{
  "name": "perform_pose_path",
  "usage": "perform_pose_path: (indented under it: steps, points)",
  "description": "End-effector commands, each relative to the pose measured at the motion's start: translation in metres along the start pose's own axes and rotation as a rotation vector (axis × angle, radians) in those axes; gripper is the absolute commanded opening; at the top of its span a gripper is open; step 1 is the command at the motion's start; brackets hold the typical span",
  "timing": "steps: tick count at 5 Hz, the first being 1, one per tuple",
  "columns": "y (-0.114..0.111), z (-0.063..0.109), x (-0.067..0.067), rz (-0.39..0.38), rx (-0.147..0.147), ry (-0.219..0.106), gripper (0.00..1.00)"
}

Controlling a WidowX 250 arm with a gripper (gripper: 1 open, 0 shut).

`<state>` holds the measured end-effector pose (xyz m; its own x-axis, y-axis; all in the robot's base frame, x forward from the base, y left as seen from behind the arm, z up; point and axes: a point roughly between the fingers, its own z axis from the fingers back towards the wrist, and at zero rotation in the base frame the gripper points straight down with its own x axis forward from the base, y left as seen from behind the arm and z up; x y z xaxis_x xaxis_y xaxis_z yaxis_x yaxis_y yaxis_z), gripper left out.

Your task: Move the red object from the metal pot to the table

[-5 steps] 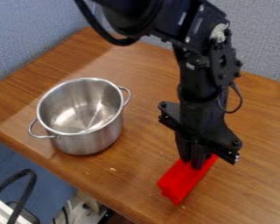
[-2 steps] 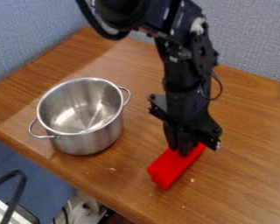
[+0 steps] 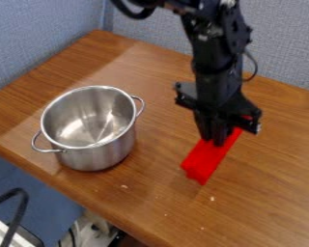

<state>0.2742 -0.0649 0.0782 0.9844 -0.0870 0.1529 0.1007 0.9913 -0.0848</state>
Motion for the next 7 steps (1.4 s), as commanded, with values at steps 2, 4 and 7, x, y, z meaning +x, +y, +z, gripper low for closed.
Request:
perform_pose_path:
  steps: [2,4,7]
  points:
    - [-0.018,0.017,0.023,-0.063,-0.01,-0.077,0.0]
    - [-0.014,0.026,0.016,-0.127,0.019,-0.074,0.0]
    - [0.003,0.036,0.015,-0.181,0.067,-0.076,0.0]
